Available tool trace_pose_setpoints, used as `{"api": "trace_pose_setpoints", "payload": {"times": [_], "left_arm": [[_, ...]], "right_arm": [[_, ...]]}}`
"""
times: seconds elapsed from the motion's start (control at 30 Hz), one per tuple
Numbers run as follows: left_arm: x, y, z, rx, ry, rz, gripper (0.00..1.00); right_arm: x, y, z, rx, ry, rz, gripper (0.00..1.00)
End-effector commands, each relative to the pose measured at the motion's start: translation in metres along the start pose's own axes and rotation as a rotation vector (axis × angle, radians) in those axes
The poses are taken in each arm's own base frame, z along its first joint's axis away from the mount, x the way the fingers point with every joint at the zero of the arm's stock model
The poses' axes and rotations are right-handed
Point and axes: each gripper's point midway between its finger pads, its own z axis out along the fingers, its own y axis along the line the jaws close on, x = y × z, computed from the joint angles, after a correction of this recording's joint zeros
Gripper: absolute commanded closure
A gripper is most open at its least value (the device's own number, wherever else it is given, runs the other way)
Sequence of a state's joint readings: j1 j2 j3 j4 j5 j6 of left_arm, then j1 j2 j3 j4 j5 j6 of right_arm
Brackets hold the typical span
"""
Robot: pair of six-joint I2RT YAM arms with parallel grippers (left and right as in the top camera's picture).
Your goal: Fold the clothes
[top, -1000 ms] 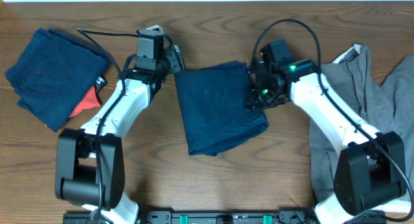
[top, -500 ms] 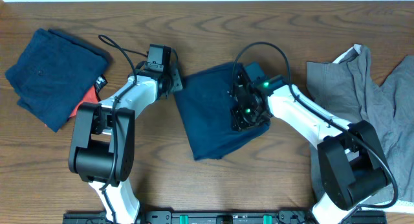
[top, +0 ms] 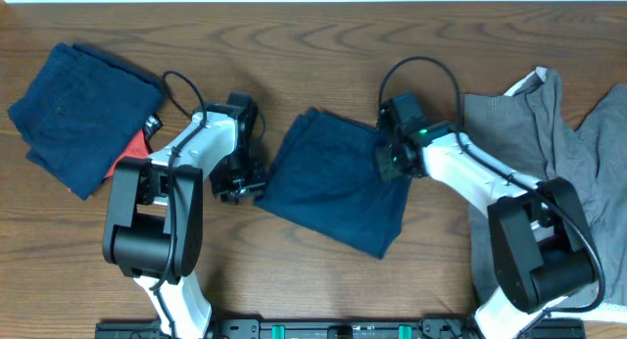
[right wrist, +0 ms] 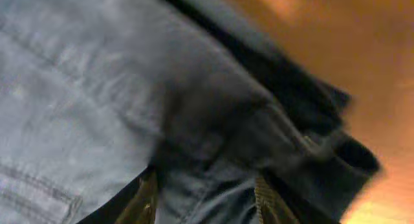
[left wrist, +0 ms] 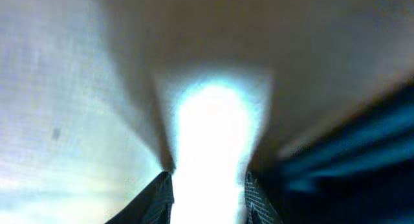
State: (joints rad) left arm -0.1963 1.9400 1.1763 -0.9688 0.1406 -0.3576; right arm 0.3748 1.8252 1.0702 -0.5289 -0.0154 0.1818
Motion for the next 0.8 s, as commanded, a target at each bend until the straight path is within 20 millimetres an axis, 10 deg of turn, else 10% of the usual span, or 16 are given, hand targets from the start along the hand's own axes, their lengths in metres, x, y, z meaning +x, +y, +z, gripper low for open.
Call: {"api": "trace_pose_setpoints", "payload": {"times": [0.0,0.17,0.27,0.3,0.5,0.77], "left_arm": [[0.007,-0.004,0.000,0.042,0.034,0.018,0.62],[-0.018,-0.020,-0.040,0.129,-0.147,0.042,0.56],[-0.044,-0.037,-0.072,0.220,-0.323,0.067,0.05],[-0.050,-0.044,-0.080,0.259,-0.362,0.077,0.02],[-0.067,-0.093,-0.097,0.492,-0.432,0.205,0.02],[-0.074,-0.117,-0.058,0.551,-0.344,0.239,0.02]], "right_arm": [[0.002,-0.012,0.005,0.025,0.002,-0.021,0.50],[0.003,-0.008,0.005,0.015,0.008,-0.027,0.41],[0.004,-0.006,0.005,0.011,0.009,-0.031,0.36],[0.004,-0.005,0.005,0.010,0.009,-0.033,0.34],[0.005,-0.001,0.005,-0.013,0.015,-0.034,0.26],[0.007,-0.001,0.005,-0.013,0.024,-0.033,0.25]]}}
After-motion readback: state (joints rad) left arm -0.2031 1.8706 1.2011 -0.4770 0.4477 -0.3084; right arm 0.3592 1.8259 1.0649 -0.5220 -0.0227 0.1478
